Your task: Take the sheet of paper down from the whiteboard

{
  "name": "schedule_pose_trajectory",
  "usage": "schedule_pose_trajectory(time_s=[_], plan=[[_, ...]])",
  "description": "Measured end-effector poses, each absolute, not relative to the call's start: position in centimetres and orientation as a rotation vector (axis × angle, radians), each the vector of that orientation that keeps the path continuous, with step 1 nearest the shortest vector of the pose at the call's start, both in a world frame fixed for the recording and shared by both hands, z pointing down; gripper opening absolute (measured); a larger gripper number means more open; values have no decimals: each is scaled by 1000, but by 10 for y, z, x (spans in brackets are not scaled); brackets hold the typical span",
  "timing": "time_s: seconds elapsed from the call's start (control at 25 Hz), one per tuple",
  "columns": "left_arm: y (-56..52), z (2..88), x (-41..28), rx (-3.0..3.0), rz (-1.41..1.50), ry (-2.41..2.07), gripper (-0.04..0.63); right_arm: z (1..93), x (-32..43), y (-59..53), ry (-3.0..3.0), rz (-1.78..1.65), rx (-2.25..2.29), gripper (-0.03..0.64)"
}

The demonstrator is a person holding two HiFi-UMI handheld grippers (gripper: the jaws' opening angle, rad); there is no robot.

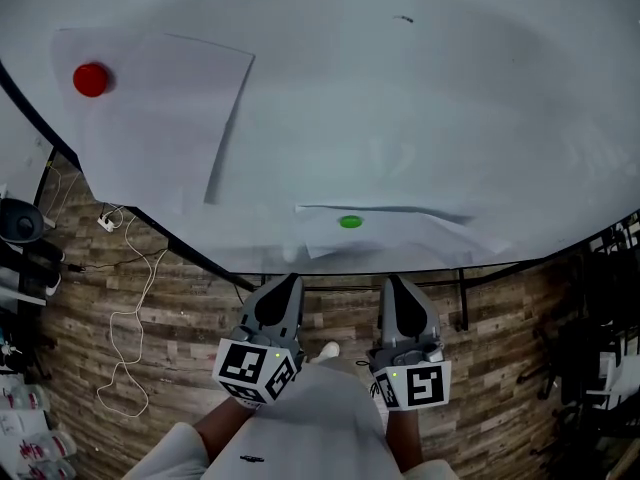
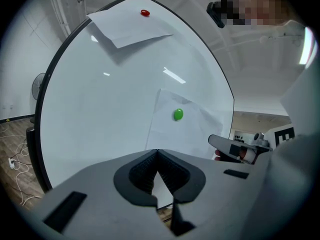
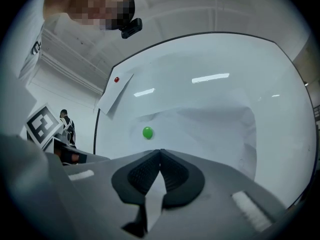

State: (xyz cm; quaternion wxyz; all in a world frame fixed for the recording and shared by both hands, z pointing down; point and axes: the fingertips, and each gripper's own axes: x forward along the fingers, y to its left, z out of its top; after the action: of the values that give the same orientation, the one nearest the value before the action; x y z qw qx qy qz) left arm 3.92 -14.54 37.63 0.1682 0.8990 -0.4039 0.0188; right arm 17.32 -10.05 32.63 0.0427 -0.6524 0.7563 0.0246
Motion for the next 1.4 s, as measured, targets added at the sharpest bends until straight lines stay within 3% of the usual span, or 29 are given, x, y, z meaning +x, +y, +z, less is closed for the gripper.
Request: schedule_pose_trajectory(time_s=[0.24, 0.48, 0.84, 1.4], plan=[[-144, 378, 36, 2554, 42, -1122, 6, 314, 154, -108, 2345, 116, -1970, 13], [-150, 375, 34, 2552, 22, -1122, 6, 306, 140, -125, 2379, 145, -1950, 99], [-160, 380, 18, 2522, 8, -1143, 6, 300, 126, -150, 2400, 150, -1994, 170], [-162, 394, 13, 2500, 28, -1097, 8, 289, 127, -172, 2250, 158, -2183, 175]])
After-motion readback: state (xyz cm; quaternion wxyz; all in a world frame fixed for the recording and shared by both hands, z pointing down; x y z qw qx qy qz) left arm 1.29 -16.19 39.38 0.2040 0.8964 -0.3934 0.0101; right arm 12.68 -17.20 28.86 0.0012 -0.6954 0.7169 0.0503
